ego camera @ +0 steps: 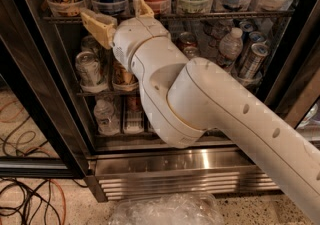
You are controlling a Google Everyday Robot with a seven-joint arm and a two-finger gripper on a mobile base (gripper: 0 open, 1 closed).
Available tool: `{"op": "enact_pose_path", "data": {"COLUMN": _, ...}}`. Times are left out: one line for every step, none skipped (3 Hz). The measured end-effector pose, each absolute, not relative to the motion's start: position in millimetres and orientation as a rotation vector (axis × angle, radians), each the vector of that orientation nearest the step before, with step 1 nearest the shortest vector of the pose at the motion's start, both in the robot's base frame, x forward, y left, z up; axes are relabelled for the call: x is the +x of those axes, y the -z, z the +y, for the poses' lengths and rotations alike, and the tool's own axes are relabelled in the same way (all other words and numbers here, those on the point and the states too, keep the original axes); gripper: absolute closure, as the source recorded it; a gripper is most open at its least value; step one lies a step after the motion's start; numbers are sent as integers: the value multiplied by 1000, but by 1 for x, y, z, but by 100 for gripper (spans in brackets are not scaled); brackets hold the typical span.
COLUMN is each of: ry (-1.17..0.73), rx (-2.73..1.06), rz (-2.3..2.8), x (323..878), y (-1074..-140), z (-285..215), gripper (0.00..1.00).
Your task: Pick pepsi can from top shelf of fridge
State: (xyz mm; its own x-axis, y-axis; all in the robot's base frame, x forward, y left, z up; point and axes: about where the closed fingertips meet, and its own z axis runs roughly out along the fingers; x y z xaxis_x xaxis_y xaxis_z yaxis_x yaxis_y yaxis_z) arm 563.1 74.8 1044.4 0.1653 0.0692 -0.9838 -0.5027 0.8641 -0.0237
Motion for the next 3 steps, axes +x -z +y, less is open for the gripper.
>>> {"op": "enact_pose_path", "data": {"ry": -422, "rx": -385, "rz": 1351, "x": 563, "y": -1044, "z": 75, "gripper": 18}}
{"op": "enact_pose_path", "data": {"ry": -422, "rx": -385, "rz": 1351, "x": 563, "y": -1044, "z": 75, "gripper": 25}}
{"op": "enact_pose_path", "data": {"ry": -414, "rx": -392, "rz": 1346, "x": 567, "y": -1046, "z": 76, "gripper": 31}}
